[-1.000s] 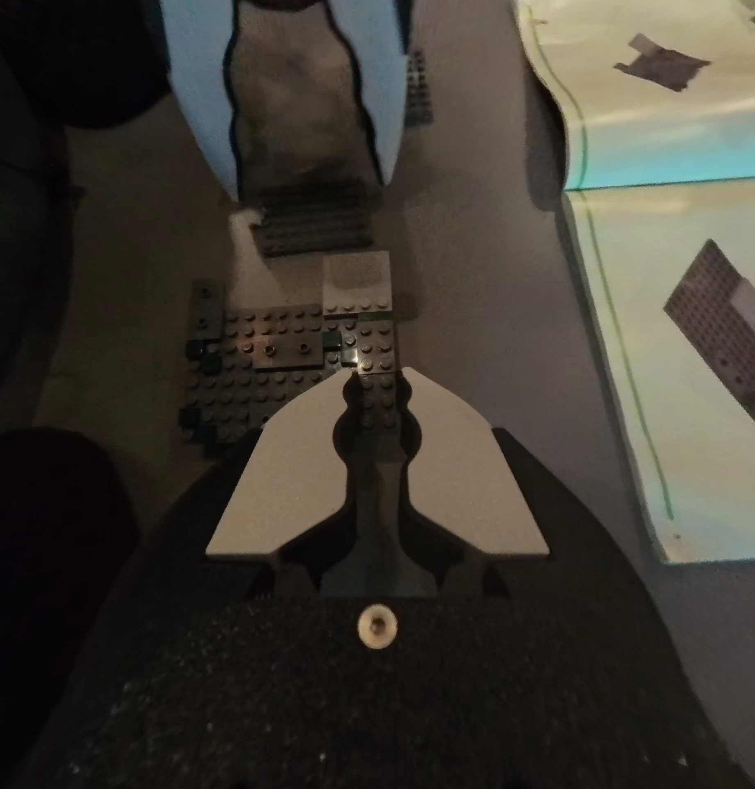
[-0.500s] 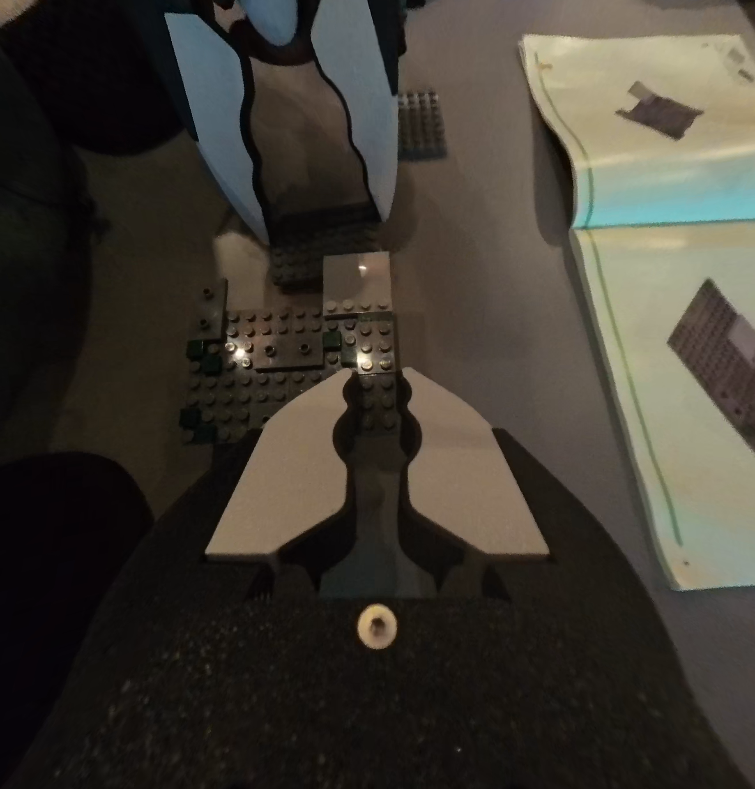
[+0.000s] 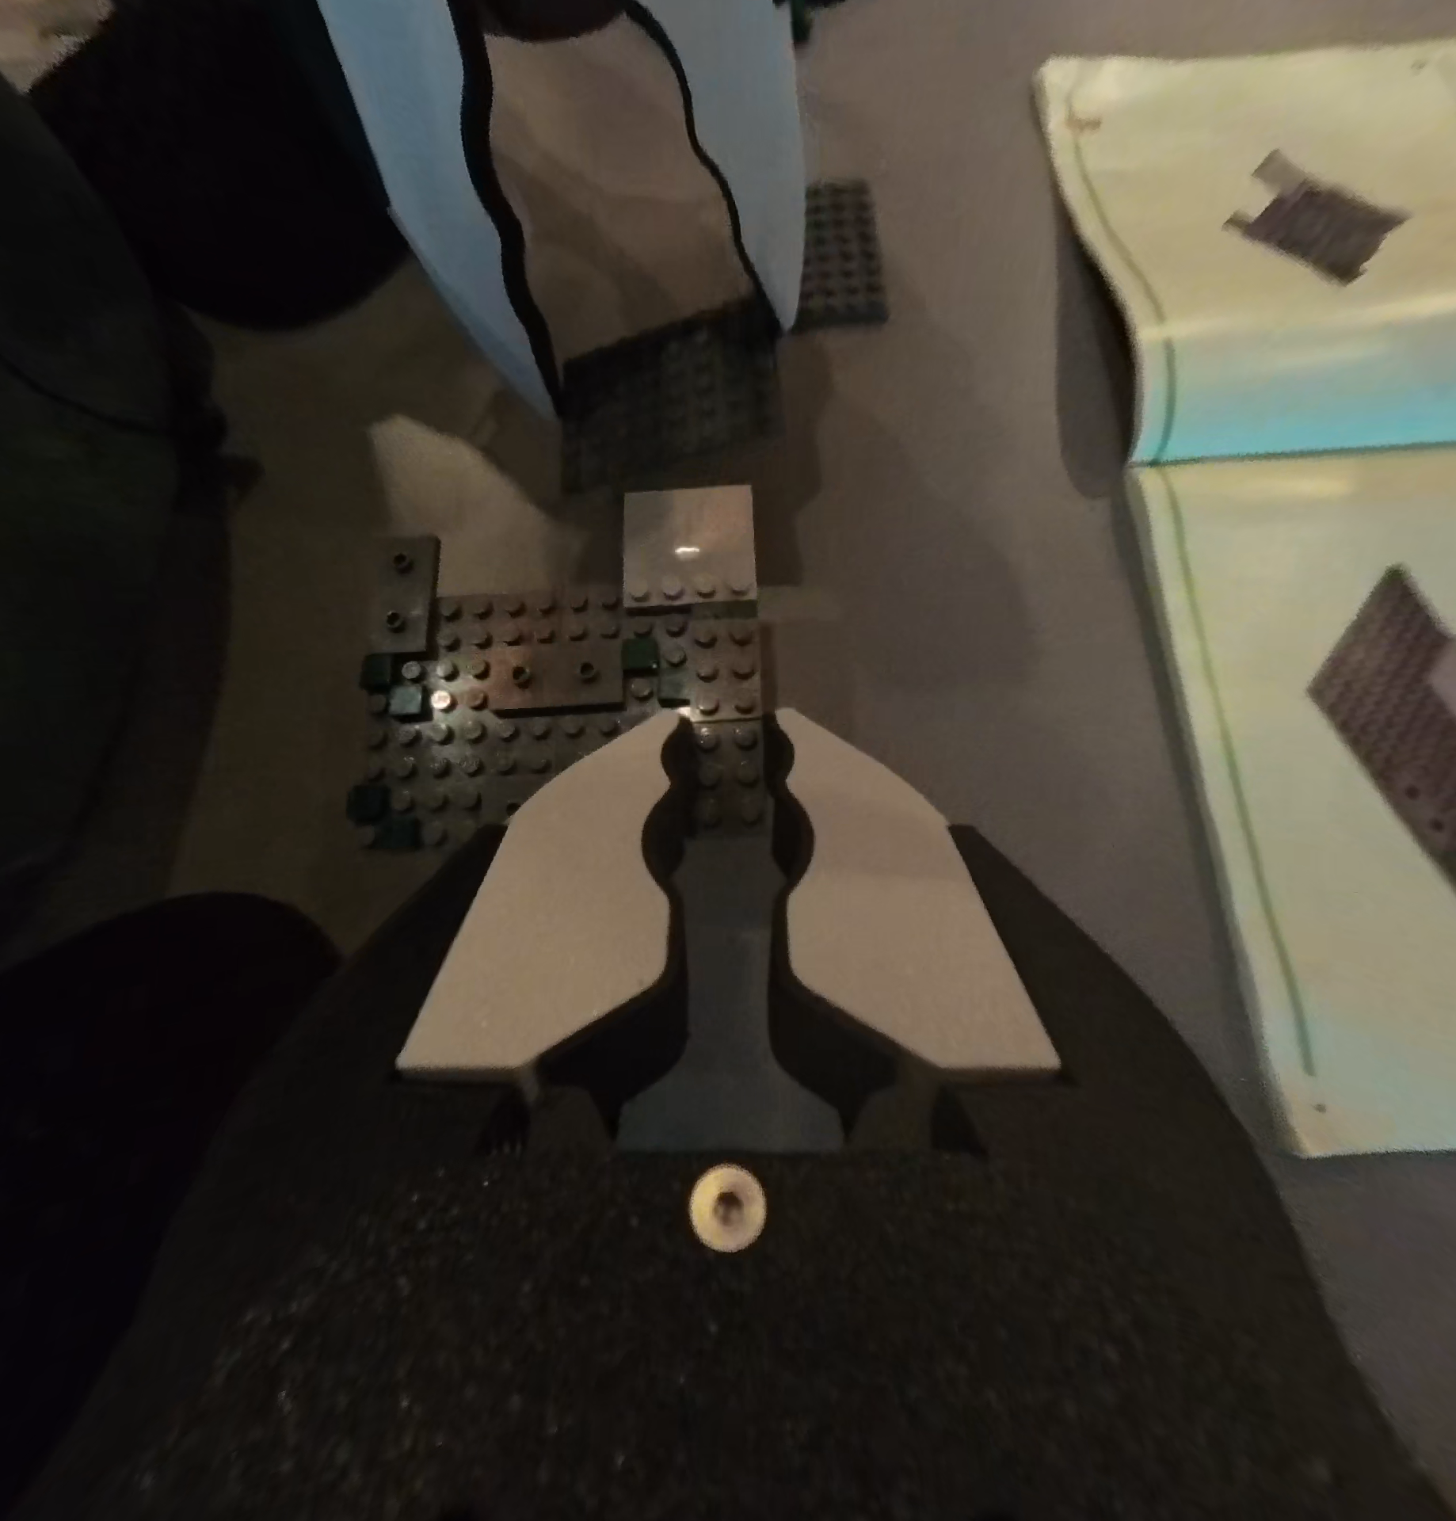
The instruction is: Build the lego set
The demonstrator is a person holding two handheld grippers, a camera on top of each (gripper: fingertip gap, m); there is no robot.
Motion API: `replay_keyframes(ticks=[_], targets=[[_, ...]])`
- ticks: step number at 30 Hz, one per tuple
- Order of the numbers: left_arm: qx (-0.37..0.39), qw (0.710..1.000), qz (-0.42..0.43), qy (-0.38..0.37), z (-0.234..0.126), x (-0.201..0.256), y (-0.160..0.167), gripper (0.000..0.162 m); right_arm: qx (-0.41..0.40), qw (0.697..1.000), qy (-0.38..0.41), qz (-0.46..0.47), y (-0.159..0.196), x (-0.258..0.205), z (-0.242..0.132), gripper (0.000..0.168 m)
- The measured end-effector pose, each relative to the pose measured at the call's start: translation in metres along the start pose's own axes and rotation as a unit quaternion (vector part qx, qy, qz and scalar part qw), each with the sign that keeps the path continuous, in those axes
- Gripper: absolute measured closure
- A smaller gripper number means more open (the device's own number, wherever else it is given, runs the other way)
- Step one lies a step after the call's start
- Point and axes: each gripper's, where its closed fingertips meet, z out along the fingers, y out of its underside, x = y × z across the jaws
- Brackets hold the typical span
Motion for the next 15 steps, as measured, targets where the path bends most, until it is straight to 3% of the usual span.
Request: replay_keyframes(ticks=[5, 9, 15], targets=[[0.016, 1.0, -0.001, -0.018, -0.007, 0.002, 0.004, 0.098, -0.058, 0.99, -0.097, 0.085, 0.008, -0.016, 0.008, 0.152], [0.039, 0.999, -0.012, -0.029, -0.013, 0.005, 0.007, 0.098, -0.086, 0.955, -0.213, 0.189, 0.001, -0.037, 0.019, 0.152], [0.06, 0.997, -0.023, -0.045, -0.025, 0.012, 0.017, 0.098, -0.12, 0.914, -0.3, 0.247, -0.011, -0.044, 0.031, 0.152]])
